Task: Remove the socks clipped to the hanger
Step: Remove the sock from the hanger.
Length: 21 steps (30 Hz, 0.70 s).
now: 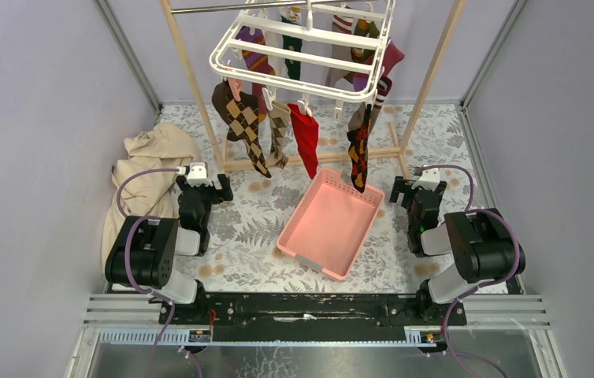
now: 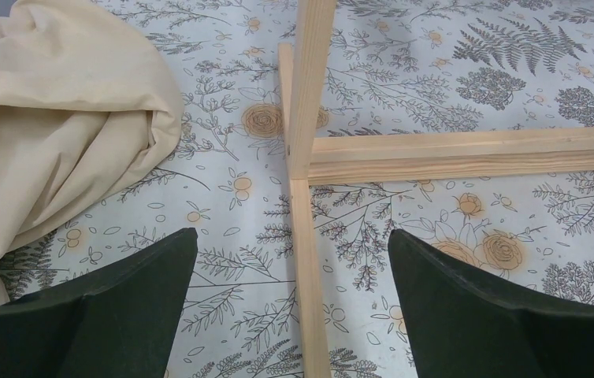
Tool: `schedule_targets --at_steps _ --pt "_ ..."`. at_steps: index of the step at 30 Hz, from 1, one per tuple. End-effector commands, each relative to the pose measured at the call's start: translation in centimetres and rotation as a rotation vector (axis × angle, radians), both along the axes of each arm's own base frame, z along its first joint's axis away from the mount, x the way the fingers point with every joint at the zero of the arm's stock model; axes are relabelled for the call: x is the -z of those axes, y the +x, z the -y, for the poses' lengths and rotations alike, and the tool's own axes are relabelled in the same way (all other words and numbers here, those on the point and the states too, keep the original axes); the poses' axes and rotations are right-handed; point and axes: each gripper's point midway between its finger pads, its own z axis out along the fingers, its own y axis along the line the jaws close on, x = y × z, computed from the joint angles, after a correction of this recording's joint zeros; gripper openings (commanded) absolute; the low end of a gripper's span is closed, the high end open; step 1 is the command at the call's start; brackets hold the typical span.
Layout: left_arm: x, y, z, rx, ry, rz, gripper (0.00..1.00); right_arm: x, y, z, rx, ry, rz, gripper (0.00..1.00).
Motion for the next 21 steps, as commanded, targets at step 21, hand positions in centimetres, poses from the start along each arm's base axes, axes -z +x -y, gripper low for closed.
schedule_targets --at_steps 21 --pt "-2.4 0.3 0.6 0.042 0.030 0.069 0.99 -2.3 -0.4 -1.7 -0.129 -0.012 0.118 1.00"
